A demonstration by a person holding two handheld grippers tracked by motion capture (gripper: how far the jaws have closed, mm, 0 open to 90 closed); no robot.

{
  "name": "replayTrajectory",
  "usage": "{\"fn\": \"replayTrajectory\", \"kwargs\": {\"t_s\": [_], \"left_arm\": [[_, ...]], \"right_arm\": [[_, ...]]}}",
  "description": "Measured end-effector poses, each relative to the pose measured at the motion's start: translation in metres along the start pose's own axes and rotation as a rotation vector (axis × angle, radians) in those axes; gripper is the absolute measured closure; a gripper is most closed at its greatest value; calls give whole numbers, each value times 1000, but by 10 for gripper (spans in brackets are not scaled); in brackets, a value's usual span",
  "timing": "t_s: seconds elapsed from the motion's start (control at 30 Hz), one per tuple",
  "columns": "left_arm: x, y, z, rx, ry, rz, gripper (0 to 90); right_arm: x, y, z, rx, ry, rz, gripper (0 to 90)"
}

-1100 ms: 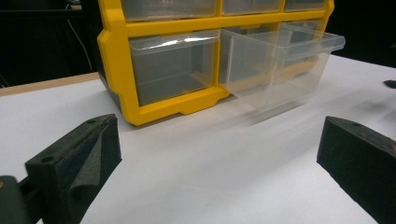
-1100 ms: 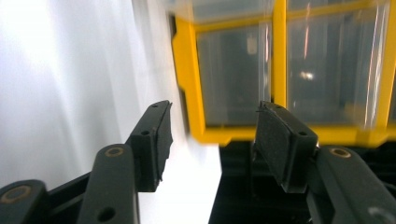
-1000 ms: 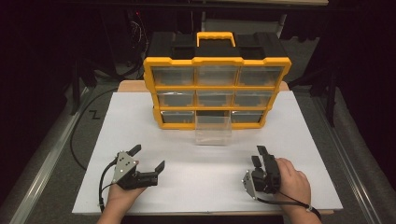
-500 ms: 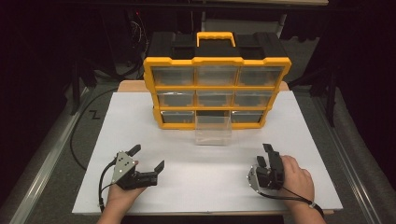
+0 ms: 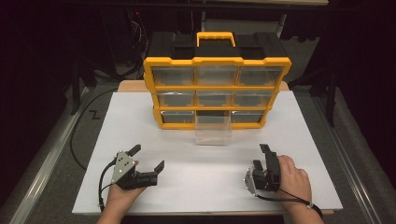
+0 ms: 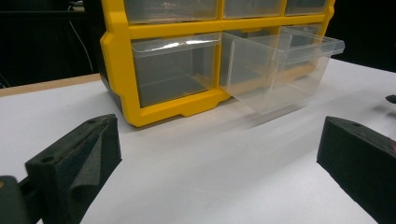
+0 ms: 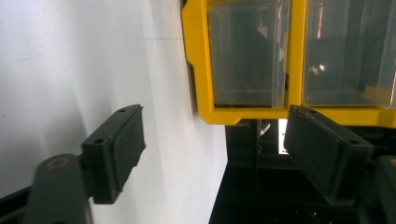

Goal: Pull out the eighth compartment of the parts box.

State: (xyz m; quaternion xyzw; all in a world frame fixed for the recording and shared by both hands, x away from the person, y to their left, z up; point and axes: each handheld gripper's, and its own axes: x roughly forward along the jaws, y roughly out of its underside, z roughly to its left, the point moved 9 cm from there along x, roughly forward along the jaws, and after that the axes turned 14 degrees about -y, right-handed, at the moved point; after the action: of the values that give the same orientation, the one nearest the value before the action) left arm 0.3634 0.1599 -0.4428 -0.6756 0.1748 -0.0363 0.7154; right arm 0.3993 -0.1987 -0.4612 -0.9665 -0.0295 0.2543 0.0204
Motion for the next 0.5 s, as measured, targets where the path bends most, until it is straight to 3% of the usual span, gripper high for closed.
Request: {"fn": "replayTrajectory", "kwargs": {"t_s": [0.17,0.3,0.33,0.43,0.5], "left_arm": [[0,0,0,0,1,0,3],[0,0,0,-3,0,-1,3],[0,0,0,-3,0,-1,3],[0,0,0,-3,-1,-1,3],[0,0,1,0,-1,0,3]], "right_arm": [[-1,-2,-1,-13,13,-2,150],[-1,-3,-2,-13,33,-2,10],[-1,-3,-3,-9,41,1,9],[-4,-4,-8,24,76,-10,9],[-5,-2,-10,56,72,-14,9]]}}
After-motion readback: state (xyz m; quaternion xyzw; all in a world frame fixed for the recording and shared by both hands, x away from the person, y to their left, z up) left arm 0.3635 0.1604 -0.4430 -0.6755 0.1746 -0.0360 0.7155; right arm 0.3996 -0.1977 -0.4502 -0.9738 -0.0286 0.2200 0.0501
